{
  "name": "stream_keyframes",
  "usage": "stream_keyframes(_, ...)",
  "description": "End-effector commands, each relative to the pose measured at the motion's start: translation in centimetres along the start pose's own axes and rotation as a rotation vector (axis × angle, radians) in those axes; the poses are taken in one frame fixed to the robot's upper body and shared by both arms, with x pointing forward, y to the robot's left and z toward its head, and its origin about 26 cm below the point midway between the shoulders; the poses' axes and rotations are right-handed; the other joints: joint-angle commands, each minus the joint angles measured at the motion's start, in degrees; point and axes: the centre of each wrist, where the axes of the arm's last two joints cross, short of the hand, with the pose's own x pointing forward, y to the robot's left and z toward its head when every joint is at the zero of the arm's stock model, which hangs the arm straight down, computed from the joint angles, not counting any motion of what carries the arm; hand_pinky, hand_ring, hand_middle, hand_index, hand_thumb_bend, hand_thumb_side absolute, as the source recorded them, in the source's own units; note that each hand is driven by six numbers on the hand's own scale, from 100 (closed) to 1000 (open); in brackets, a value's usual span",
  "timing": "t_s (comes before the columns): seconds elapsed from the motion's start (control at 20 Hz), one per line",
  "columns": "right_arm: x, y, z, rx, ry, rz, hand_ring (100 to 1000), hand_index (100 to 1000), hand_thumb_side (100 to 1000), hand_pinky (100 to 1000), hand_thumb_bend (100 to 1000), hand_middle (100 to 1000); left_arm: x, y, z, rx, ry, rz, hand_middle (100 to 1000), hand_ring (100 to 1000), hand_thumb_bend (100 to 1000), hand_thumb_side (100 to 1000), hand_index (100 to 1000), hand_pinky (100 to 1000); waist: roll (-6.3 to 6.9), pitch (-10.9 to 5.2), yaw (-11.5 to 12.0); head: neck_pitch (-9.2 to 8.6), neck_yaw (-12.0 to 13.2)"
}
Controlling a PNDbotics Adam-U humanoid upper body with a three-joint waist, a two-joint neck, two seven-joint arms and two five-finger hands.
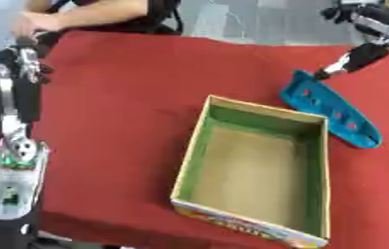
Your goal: Pick up objects on the table and place them in the box.
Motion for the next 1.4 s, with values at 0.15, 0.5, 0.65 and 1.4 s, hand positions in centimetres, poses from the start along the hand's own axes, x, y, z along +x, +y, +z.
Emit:
stream_keyframes(0.15, -0.8, -1.7, 1.3, -0.048, 0.029, 0.003, 878, 999, 472, 865, 1000, 903, 0.3, 0.8, -0.7, 0.016, -0.025, -0.025, 562, 458, 100, 966, 638, 428, 0.19, -0.98, -0.13, 0.03, 0.10)
stream_keyframes(0.5, -1.7, -0.9, 1.8, -0.066, 0.064, -0.044, 866, 996, 461, 847, 1000, 892, 0.2, 0.8, -0.6, 0.012, -0.020, -0.029, 562, 458, 100, 967, 638, 428, 0.09, -1.19, -0.35, 0.33, -3.69)
stream_keyframes(0.65, -1.9, -0.5, 1.7, -0.061, 0.074, -0.055, 862, 994, 456, 842, 1000, 887, 0.1, 0.9, -0.5, 0.012, -0.019, -0.029, 562, 458, 100, 967, 638, 428, 0.15, -1.23, -0.36, 0.43, -3.97)
stream_keyframes(1.4, -2.0, 0.5, 1.2, -0.039, 0.095, -0.071, 809, 959, 428, 774, 1000, 836, 0.1, 0.9, -0.5, 0.011, -0.019, -0.028, 563, 458, 100, 968, 636, 428, 0.19, -1.12, -0.32, 0.91, -6.24)
